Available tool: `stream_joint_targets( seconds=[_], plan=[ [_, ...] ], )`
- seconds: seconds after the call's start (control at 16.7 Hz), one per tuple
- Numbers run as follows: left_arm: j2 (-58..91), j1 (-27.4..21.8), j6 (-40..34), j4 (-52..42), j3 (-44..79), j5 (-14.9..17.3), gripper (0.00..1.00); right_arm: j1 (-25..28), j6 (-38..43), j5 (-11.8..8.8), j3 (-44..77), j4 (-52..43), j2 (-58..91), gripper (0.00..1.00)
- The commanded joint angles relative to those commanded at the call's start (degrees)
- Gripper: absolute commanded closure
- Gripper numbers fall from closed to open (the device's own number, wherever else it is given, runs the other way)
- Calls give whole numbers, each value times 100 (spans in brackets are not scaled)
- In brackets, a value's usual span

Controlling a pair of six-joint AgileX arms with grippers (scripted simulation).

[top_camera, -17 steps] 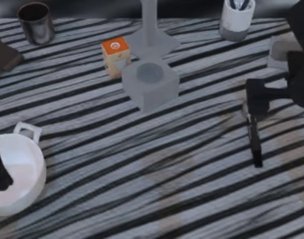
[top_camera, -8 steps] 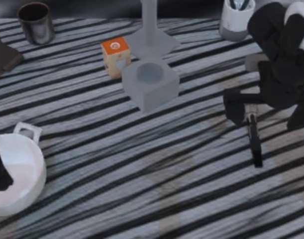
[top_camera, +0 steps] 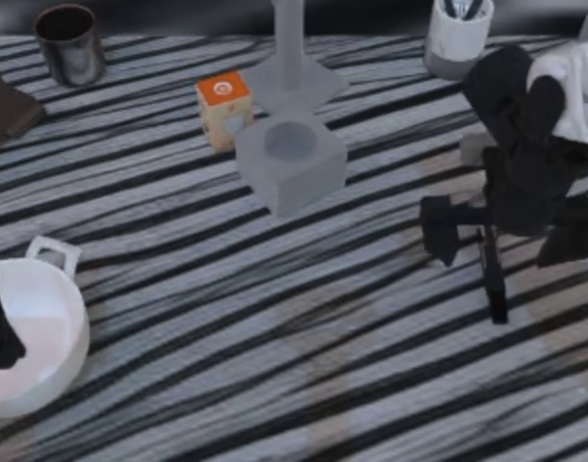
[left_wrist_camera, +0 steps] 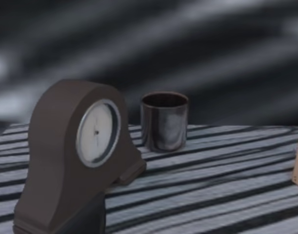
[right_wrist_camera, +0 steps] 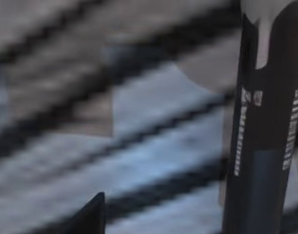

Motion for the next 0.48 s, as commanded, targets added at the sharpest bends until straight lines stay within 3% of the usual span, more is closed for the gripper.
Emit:
stream_joint_targets(
  seconds=[0.24,0.48],
  plan=[
    [0,0,0,0,0,0,0,-10,-2,3,-437,915,472,0],
    [0,0,0,0,0,0,0,-11,-2,4,-504,1032,552,0]
  ],
)
